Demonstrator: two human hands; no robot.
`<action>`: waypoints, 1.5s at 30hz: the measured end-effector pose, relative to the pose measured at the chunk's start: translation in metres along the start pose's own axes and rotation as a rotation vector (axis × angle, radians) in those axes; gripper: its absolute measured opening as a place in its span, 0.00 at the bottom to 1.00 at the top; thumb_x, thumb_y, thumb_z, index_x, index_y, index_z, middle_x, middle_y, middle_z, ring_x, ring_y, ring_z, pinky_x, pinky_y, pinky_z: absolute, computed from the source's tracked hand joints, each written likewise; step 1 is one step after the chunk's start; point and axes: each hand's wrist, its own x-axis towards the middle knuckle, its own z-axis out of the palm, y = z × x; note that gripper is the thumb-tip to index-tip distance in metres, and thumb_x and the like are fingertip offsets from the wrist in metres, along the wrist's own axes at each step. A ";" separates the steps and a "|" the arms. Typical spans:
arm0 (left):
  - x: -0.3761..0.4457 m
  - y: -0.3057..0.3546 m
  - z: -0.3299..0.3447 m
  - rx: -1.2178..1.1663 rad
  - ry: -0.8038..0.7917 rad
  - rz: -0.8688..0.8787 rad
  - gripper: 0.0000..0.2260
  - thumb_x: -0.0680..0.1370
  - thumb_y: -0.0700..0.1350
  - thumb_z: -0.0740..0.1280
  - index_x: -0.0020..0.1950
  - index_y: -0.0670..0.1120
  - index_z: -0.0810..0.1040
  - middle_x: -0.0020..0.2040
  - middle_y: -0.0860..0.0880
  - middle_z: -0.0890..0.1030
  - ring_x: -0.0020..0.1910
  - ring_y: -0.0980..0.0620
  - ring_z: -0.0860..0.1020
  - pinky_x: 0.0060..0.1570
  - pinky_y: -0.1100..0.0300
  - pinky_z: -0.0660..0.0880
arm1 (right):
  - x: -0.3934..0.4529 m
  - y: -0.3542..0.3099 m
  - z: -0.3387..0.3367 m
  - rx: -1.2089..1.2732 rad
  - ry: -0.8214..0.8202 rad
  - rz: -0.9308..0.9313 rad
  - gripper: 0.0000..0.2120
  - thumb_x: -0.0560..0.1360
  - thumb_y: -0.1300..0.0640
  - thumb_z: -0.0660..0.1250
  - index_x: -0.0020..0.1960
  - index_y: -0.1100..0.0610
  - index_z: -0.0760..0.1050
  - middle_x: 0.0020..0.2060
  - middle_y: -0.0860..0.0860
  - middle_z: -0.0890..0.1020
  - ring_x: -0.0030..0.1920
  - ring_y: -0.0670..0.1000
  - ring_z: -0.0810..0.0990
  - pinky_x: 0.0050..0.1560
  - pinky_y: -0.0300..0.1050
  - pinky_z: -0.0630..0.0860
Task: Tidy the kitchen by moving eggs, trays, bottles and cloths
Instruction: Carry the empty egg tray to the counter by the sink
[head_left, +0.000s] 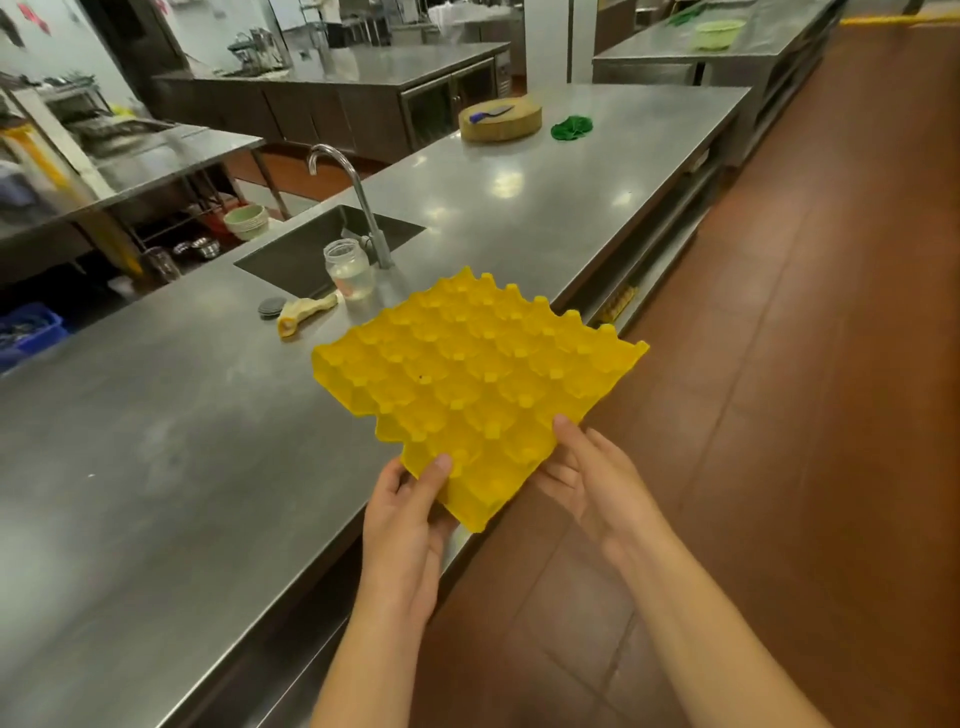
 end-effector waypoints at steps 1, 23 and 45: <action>0.007 -0.001 0.006 -0.002 -0.005 -0.010 0.22 0.73 0.44 0.70 0.67 0.45 0.76 0.59 0.46 0.85 0.56 0.48 0.84 0.57 0.45 0.79 | 0.006 -0.006 -0.004 0.006 0.003 -0.002 0.17 0.79 0.53 0.65 0.65 0.57 0.74 0.55 0.54 0.85 0.56 0.53 0.84 0.53 0.47 0.82; 0.309 -0.044 0.250 0.074 -0.572 -0.282 0.17 0.78 0.42 0.69 0.66 0.44 0.77 0.59 0.45 0.84 0.58 0.46 0.83 0.50 0.51 0.83 | 0.200 -0.173 -0.107 0.085 0.580 -0.266 0.16 0.76 0.51 0.68 0.59 0.59 0.77 0.47 0.56 0.87 0.50 0.54 0.86 0.51 0.48 0.82; 0.510 -0.107 0.470 0.205 -0.544 -0.314 0.20 0.75 0.44 0.71 0.67 0.43 0.76 0.61 0.44 0.83 0.59 0.44 0.83 0.51 0.48 0.83 | 0.412 -0.331 -0.253 0.281 0.510 -0.194 0.15 0.80 0.56 0.64 0.65 0.61 0.74 0.49 0.52 0.87 0.46 0.50 0.87 0.37 0.41 0.82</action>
